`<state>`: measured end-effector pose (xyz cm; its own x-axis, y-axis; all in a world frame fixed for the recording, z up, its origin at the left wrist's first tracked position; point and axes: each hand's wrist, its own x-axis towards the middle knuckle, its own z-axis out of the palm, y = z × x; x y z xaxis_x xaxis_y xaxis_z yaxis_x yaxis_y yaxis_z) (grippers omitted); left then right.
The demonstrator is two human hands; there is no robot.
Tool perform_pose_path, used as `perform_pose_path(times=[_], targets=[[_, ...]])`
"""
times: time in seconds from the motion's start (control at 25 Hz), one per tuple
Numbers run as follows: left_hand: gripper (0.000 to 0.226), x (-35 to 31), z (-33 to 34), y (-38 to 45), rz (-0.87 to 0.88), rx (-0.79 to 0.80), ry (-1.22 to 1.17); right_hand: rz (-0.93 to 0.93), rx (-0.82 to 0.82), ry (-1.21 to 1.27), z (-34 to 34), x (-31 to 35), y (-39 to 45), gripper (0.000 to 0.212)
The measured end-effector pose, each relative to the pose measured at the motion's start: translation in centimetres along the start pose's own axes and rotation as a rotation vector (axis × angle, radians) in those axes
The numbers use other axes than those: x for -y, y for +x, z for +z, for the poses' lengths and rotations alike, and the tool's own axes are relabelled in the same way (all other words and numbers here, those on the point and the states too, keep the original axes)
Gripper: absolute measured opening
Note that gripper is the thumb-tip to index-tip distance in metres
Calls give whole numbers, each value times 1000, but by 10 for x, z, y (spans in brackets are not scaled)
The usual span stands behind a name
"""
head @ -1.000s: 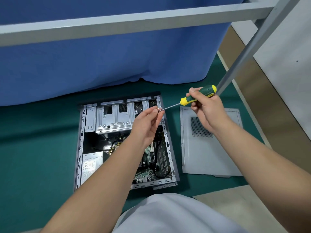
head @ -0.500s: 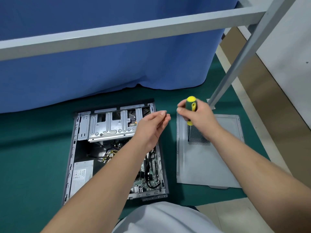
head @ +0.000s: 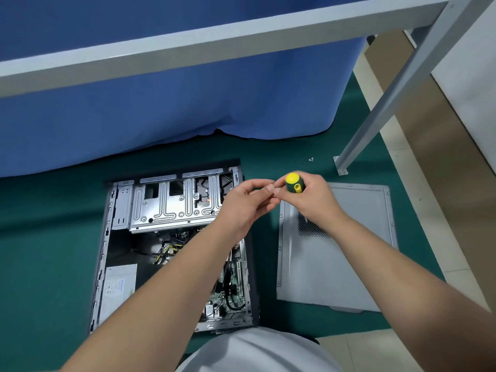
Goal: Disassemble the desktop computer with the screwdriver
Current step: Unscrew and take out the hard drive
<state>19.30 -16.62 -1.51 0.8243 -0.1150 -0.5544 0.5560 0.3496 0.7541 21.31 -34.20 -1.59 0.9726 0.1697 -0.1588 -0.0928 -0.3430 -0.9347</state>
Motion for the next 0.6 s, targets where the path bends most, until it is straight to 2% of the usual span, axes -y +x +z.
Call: perform_pose_path(times=[0.16,0.28,0.36,0.48,0.52,0.6], targets=[[13,0,0,19,2,49,98,55,-4,-18,-3,-14,10,7],[15,2,1,36,44,51,258,105,-4,-14,-7,-23,23,8],[17,0,-4,52,230,-10,609,188,-87,1,-20,-34,41,17],[20,-11,-21,80,628,-130,1275,326,-215,-4,-49,-56,75,16],[23,-17,-28,92,672,-167,1397,382,-245,-2,-57,-66,87,13],[29,-24,-40,112,547,-224,1566,510,-300,-30,-65,-86,106,6]])
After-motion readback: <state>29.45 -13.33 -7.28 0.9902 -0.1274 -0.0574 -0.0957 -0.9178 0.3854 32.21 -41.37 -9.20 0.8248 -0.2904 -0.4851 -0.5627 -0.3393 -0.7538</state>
